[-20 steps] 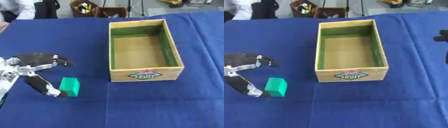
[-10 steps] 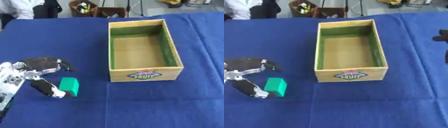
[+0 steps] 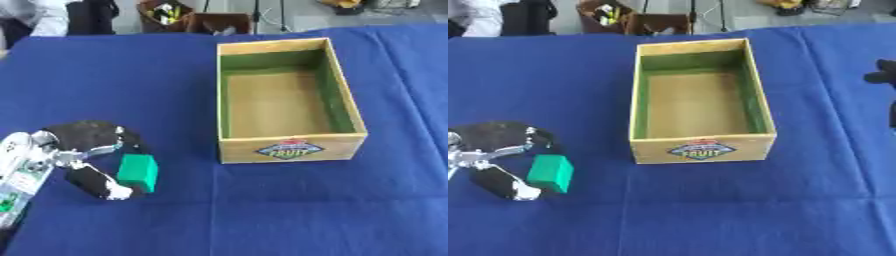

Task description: Pick up objects on the table and place them in the box.

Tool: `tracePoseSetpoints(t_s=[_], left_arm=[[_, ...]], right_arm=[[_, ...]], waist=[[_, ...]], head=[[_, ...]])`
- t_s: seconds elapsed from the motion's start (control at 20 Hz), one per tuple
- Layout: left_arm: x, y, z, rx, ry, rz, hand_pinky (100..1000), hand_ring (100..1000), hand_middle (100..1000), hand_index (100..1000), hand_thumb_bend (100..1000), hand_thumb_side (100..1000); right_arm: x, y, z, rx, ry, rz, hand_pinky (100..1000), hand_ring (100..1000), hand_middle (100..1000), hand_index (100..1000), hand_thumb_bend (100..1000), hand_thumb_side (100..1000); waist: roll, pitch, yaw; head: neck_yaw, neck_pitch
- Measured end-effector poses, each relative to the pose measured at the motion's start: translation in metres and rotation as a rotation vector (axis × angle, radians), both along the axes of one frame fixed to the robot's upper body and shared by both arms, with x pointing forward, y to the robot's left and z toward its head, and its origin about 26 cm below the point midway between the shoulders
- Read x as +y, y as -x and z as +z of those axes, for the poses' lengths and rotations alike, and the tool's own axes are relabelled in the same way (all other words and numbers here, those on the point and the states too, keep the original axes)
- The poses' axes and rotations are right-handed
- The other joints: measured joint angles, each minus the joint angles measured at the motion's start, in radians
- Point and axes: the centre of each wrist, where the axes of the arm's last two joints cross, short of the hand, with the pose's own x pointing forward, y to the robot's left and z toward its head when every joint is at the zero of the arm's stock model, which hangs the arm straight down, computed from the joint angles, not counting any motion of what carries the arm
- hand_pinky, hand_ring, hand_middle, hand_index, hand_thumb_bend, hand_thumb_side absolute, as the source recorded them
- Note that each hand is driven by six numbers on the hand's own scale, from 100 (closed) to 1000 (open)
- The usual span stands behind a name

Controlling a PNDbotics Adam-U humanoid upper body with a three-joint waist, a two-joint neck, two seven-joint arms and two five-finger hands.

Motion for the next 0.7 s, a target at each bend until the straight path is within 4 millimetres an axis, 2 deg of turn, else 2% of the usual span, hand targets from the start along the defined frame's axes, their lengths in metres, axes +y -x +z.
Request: tracePoseSetpoints(t_s=[0.35, 0.4, 0.55, 0.65, 0.7], left_arm=[[-0.0021, -0.0002, -0.0019, -0.026, -0.024, -0.017, 753, 745, 687, 864, 616, 703], [-0.0022, -0.0003, -0.002, -0.028, -0.024, -0.019, 710, 692, 627, 827, 581, 707], [-0.0035, -0.0002, -0.0023, -0.034, -0.019, -0.029, 680, 664, 601, 802, 558, 723], [-0.004, -0.0001, -0.0026, -0.04, -0.018, -0.039, 647, 625, 565, 766, 506, 755], [-0.0043, 0.0001, -0.0031, -0.042, -0.017, -0.044, 619, 603, 544, 745, 445, 787]], right_arm=[[0.0, 0.0, 0.0001, -0.002, 0.0, 0.005, 966, 924, 698, 873, 100, 822], [0.0, 0.0, 0.0001, -0.002, 0.0, 0.005, 967, 925, 697, 874, 100, 824], [0.0, 0.0, 0.0001, -0.002, 0.0, 0.005, 968, 925, 697, 874, 100, 825], [0.0001, 0.0, 0.0001, -0.001, 0.0, 0.006, 968, 925, 697, 874, 100, 824], [0.0001, 0.0, 0.0, -0.001, 0.0, 0.006, 968, 925, 697, 874, 100, 824]], waist=[[0.0, 0.0, -0.001], [0.0, 0.0, -0.001], [0.0, 0.0, -0.002], [-0.001, 0.0, -0.002], [-0.001, 0.0, -0.003]], head=[[-0.001, 0.0], [-0.001, 0.0], [-0.003, -0.001], [-0.004, -0.001], [-0.004, -0.001]])
